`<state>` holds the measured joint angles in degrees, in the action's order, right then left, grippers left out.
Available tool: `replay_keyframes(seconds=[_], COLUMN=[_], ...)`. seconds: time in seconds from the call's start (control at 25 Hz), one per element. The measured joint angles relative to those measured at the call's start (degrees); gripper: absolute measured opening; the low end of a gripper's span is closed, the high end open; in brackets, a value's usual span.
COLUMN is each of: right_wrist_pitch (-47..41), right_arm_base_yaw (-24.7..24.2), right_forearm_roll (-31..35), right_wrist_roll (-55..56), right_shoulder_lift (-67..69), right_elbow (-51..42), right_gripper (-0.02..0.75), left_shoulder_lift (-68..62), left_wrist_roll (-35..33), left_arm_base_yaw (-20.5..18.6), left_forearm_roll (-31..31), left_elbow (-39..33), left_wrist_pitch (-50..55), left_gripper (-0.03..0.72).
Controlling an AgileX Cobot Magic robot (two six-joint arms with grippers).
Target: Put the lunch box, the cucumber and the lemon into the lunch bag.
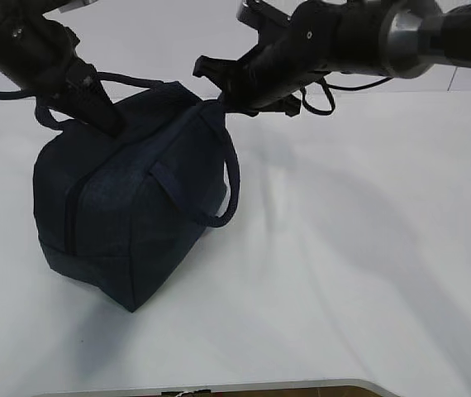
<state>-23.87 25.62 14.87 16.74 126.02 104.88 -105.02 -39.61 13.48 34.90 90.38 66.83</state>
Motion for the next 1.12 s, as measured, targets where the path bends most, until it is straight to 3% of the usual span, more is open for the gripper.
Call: replay_keyframes(seconds=[0.24,0.48,0.76,1.12], right_wrist_pitch=[0.05,-2.48,-9.23,-10.14], right_arm_base_yaw=[-0.36,-0.58,-1.06,-1.38], right_forearm_roll=[7.64,10.02,8.32,8.00], right_wrist_roll=[0.00,-2.48,-11.77,-12.53], right_shoulder_lift=[2.29,3.33,3.42,6.09], right_elbow=[0.38,0.65,5.89,6.52], right_gripper=[0.005,0.005,0.005,0.005], left_shoulder_lift=[0.00,0.00,0.00,0.00], left_wrist_roll=[-1.32,-2.13,-2.50,-2.60], left_arm_base_yaw=[0.00,0.00,0.00,0.00], left_forearm_roll=[0.45,0.68,0.87,0.92], left_elbow=[0.00,0.00,0.00,0.00], left_wrist_pitch=[0.48,0.86,2.03,1.92], left_gripper=[-0.015,-0.015,-0.015,-0.015])
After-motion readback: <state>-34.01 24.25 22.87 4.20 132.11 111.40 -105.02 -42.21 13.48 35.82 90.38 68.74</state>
